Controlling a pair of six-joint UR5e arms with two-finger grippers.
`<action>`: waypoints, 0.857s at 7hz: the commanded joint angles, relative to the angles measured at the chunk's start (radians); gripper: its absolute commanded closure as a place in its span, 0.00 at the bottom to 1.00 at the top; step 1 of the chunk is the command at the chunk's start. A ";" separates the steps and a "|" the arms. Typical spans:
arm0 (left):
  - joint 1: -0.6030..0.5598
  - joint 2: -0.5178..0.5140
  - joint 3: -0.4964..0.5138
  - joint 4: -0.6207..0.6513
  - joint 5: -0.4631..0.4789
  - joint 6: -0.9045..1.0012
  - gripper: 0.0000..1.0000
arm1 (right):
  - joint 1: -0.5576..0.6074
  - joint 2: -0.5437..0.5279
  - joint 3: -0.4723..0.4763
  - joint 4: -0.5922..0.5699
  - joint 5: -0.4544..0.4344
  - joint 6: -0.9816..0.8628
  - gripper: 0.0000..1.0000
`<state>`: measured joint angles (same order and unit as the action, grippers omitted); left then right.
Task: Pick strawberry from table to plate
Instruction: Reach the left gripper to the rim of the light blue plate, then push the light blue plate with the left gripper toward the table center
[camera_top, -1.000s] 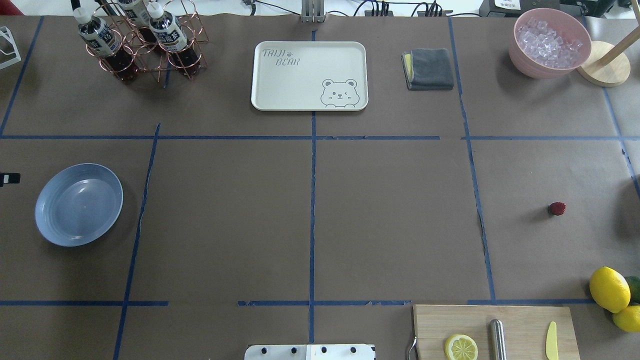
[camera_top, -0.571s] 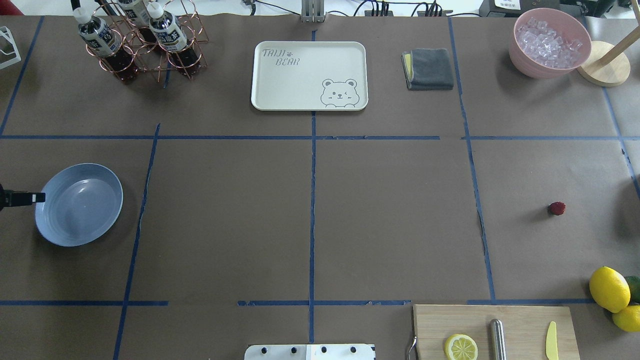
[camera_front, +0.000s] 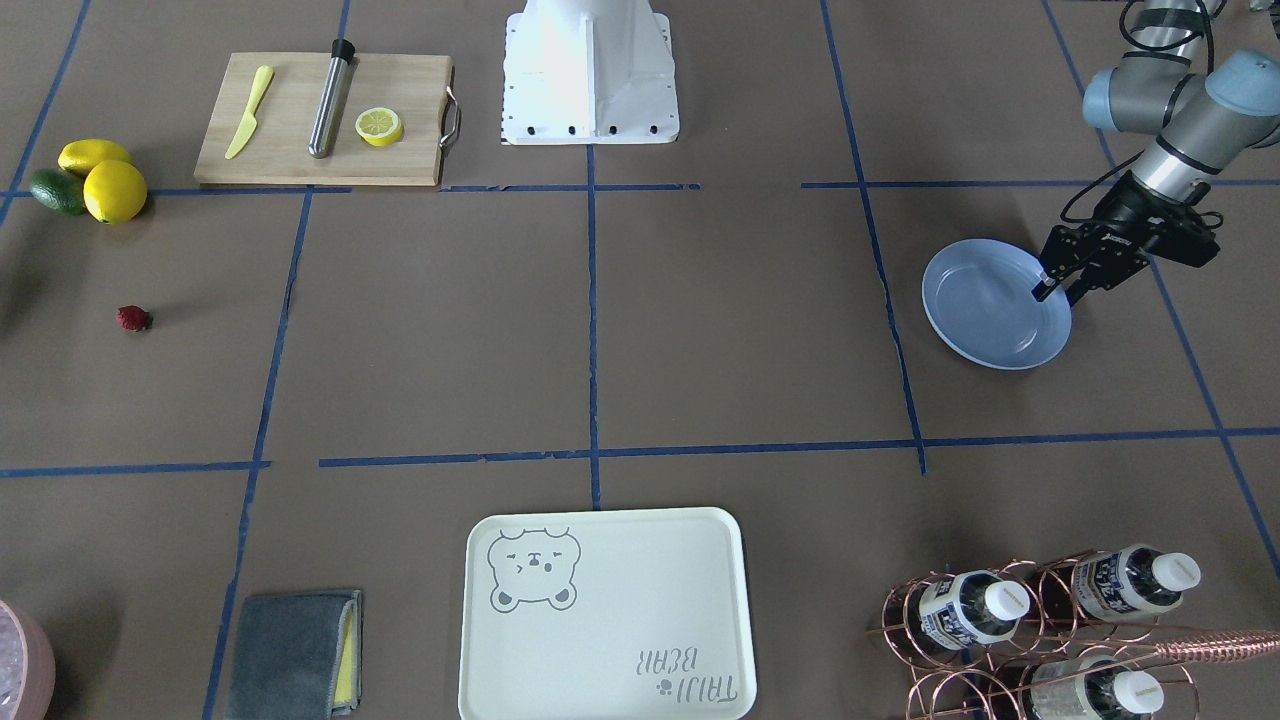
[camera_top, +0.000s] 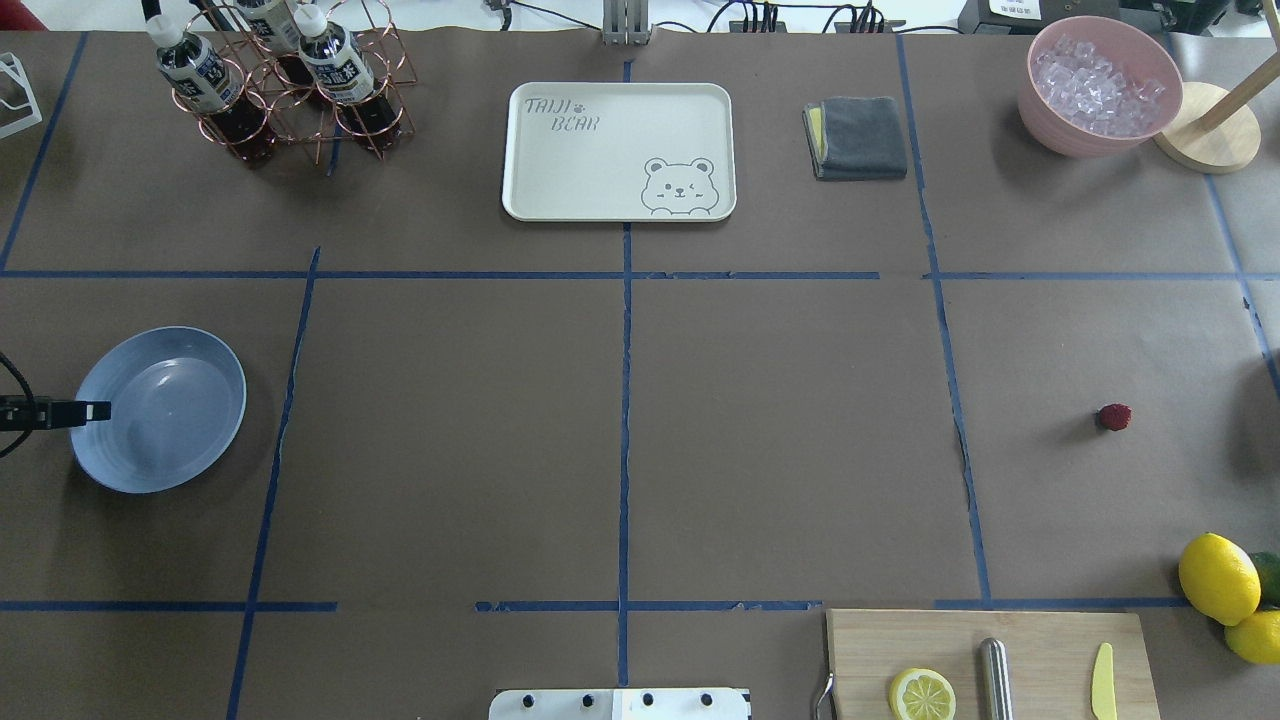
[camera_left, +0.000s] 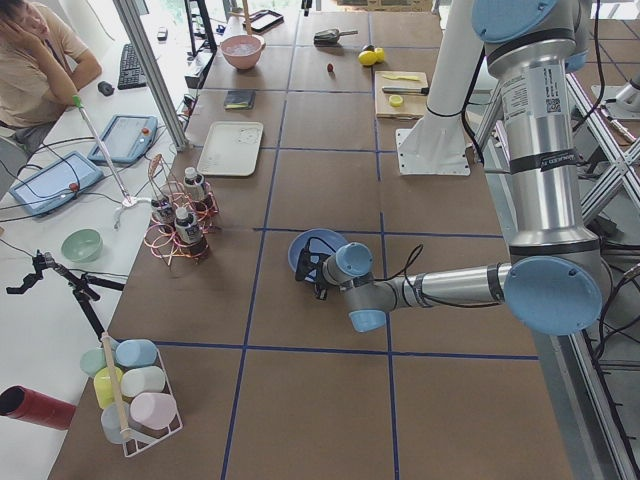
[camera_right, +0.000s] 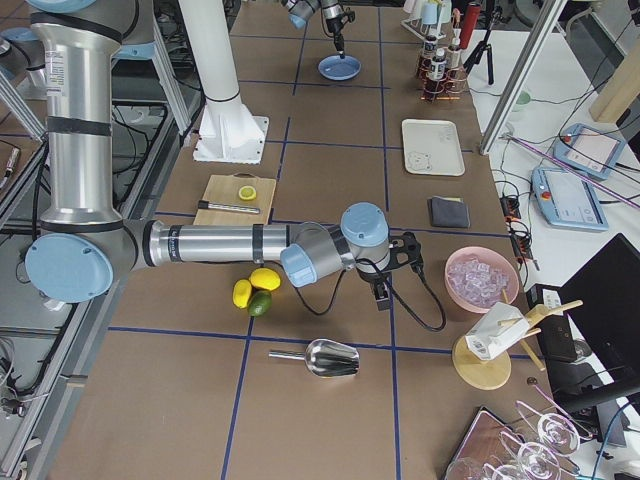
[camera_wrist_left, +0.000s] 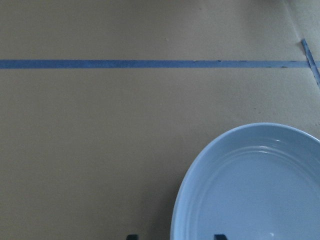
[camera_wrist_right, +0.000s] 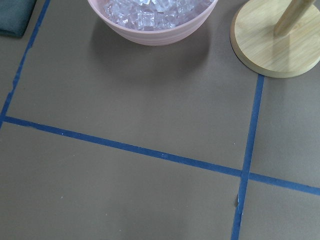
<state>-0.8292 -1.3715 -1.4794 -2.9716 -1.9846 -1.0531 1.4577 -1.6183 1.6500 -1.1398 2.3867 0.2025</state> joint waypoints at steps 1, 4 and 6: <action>0.001 -0.020 -0.123 0.075 -0.045 -0.004 1.00 | 0.000 0.000 0.001 0.000 0.000 0.000 0.00; 0.030 -0.250 -0.289 0.395 -0.047 -0.097 1.00 | 0.001 0.000 0.002 0.000 0.002 0.008 0.00; 0.263 -0.506 -0.242 0.622 0.204 -0.204 1.00 | 0.001 -0.002 0.004 0.000 0.003 0.026 0.00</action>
<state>-0.6927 -1.7235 -1.7458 -2.4953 -1.9094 -1.1944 1.4585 -1.6193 1.6536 -1.1397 2.3893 0.2222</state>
